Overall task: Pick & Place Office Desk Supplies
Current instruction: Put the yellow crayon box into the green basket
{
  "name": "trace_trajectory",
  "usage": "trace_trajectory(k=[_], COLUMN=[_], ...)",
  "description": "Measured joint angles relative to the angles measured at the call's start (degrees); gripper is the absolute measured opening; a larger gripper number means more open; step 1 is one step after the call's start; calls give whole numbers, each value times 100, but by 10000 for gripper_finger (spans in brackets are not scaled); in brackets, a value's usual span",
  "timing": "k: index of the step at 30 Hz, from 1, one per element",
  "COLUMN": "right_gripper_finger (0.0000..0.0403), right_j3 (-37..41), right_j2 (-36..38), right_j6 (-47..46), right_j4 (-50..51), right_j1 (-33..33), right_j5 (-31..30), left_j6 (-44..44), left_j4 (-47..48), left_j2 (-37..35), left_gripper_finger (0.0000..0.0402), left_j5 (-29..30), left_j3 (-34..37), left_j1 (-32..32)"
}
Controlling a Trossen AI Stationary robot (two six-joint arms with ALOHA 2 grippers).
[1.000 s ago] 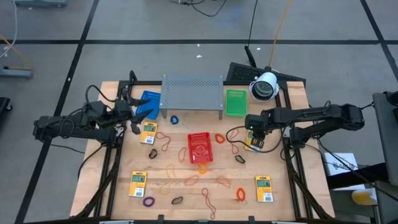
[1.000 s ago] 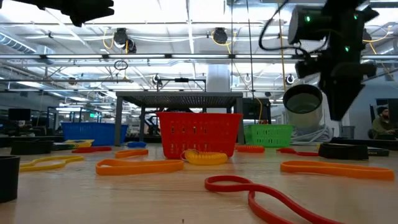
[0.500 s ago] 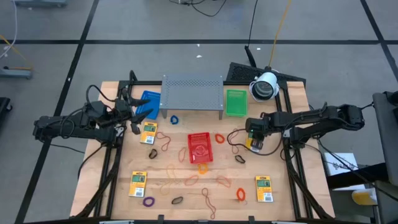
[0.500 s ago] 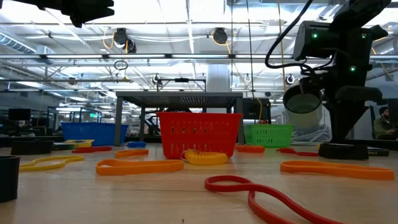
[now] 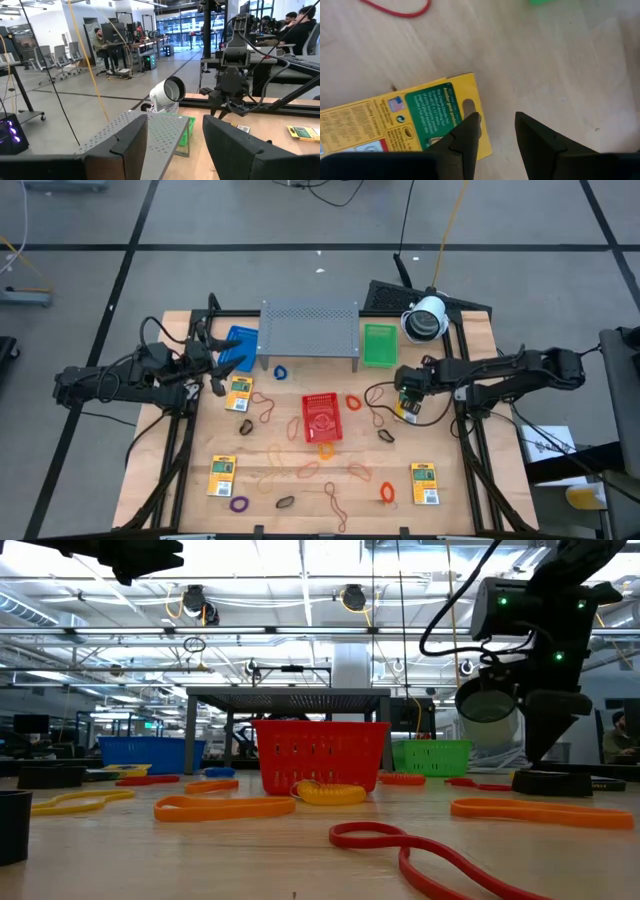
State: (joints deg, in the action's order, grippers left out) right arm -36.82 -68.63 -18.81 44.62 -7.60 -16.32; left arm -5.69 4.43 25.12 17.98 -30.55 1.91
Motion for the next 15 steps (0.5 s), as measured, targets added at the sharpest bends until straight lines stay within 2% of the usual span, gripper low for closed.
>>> trace_trajectory(k=[15], right_gripper_finger=[116], right_j3=[-20], right_j2=[-916], right_j6=[291], right_j4=[-343], right_j1=[-107], right_j5=[190], left_j6=[-2], left_j4=[11], left_j2=[0], left_gripper_finger=[200], left_j5=[9], left_j3=[0], left_j1=[-1])
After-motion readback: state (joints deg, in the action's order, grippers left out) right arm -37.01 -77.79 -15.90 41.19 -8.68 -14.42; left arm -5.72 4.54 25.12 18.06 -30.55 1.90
